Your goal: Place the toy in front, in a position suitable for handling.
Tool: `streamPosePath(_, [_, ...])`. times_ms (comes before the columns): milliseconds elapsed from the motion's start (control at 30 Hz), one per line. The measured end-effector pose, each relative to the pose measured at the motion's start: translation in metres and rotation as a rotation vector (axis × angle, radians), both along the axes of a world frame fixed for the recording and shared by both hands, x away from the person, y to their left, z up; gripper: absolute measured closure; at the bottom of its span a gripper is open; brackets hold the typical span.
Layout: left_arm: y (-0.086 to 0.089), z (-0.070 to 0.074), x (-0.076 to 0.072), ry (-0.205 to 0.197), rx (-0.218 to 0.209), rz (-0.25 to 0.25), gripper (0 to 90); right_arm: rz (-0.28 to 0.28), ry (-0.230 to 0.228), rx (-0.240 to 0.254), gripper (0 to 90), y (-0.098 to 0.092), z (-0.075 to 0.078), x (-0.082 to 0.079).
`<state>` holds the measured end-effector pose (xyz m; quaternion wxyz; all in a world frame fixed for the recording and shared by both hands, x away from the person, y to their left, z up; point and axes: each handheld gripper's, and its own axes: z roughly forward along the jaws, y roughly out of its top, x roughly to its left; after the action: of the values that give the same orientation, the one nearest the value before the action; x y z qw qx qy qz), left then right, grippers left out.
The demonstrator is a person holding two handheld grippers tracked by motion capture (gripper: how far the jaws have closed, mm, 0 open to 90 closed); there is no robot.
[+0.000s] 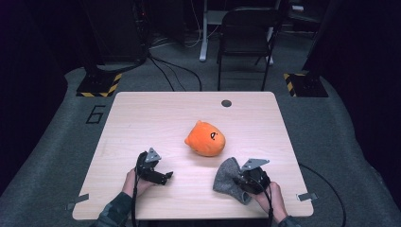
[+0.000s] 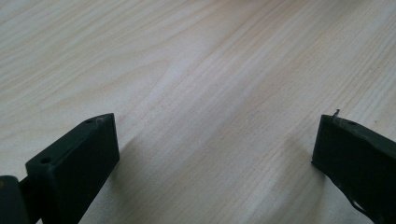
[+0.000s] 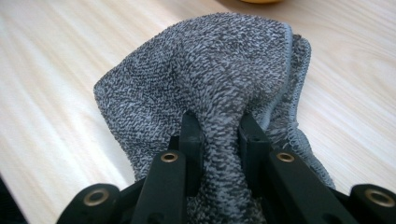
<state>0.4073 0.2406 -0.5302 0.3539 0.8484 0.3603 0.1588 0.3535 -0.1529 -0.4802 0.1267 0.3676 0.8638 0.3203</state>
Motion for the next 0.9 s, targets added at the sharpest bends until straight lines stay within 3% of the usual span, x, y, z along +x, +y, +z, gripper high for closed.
streamPosePath(67, [0.0,0.0,0.0,0.001,-0.001,0.0,0.3,-0.005,-0.002,-0.003,75.5,-0.005,0.001,0.001])
streamPosePath(133, [0.0,0.0,0.0,0.004,-0.002,0.001,0.2,-0.062,-0.022,0.016,75.5,-0.019,0.005,0.004])
streamPosePath(267, [0.0,0.0,0.0,0.008,-0.002,-0.002,0.1,-0.119,-0.045,0.023,75.3,-0.037,0.009,0.013])
streamPosePath(300, [0.0,0.0,0.0,0.008,-0.002,-0.002,0.0,-0.119,-0.045,0.023,75.3,-0.037,0.009,0.013])
streamPosePath(400, [0.0,0.0,0.0,0.006,-0.001,-0.003,0.0,-0.193,-0.044,0.033,75.1,-0.047,0.01,0.022])
streamPosePath(800, [-0.001,-0.001,0.001,-0.003,-0.004,0.002,0.0,-0.321,-0.057,0.038,73.2,-0.069,0.013,0.052])
streamPosePath(900, [-0.001,0.0,0.002,0.007,-0.005,-0.005,0.0,-0.324,-0.065,0.034,72.7,-0.07,0.012,0.057])
